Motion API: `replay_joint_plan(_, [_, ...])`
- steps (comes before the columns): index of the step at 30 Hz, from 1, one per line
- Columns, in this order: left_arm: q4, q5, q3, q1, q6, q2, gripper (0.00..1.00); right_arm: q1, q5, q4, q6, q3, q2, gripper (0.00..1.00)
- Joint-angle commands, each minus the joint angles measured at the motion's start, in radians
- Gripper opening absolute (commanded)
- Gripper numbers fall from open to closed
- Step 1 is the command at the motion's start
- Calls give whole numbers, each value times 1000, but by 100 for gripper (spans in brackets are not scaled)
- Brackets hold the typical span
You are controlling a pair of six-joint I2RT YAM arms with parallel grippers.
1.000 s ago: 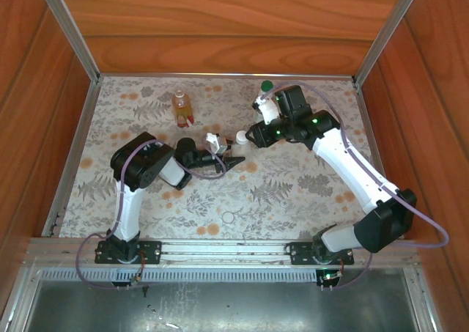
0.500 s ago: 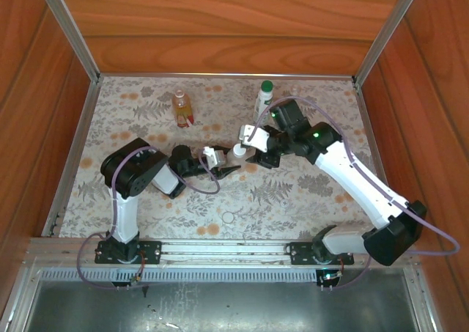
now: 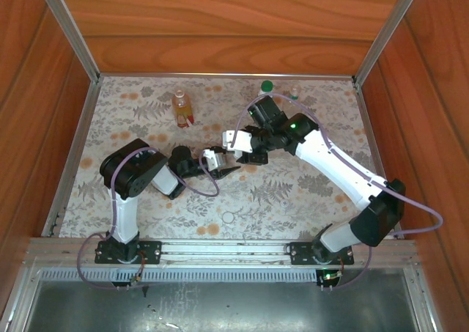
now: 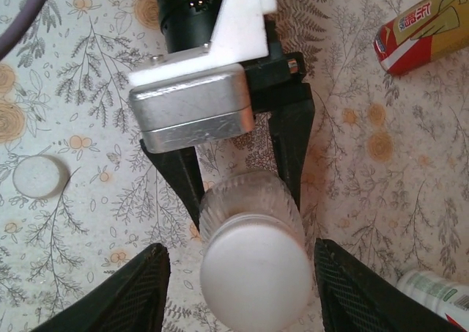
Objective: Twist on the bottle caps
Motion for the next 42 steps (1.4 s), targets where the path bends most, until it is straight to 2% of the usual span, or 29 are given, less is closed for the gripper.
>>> replay_joint_plan(1, [-143,-24,-33,-4,49,23,59,8,24,-34,-30,26,22,55])
replay_joint_plan(10, [-144,-32,-31,-4,30,17,59,8,33,-53,-14,40,41,44])
replay_joint_plan(14, [-142,-84,-34,-7,14,-7,58,8,89,10,109,27,39,34])
replay_joint_plan(17, [-143,-213,-38,-11,-27,-45,58,8,171,91,349,9,20,31])
replay_joint_plan(20, [-144,-288,-36,-17,-30,-85,58,8,266,136,688,-3,6,28])
replay_joint_plan(22, [-144,-314,-34,-28,-18,-106,58,10,210,120,850,-16,-1,27])
replay_joint_plan(28, [-157,-353,-38,-84,49,-152,57,11,197,101,1429,-73,-14,27])
replay_joint_plan(30, [-190,-379,-38,-111,92,-176,57,11,194,69,1528,-66,-6,28])
replay_joint_plan(32, [-223,-388,-36,-128,117,-193,57,11,177,53,1537,-54,-3,34])
replay_joint_plan(34, [-236,-394,-39,-128,129,-197,57,11,166,42,1473,-39,-14,46])
replay_joint_plan(37, [-244,-415,-50,-128,163,-194,57,9,165,42,1283,-26,-59,71])
replay_joint_plan(40, [-248,-433,-67,-129,196,-204,57,10,160,46,1048,-45,-125,89])
replay_joint_plan(42, [-255,-447,-81,-129,219,-218,57,10,158,48,882,-63,-170,95])
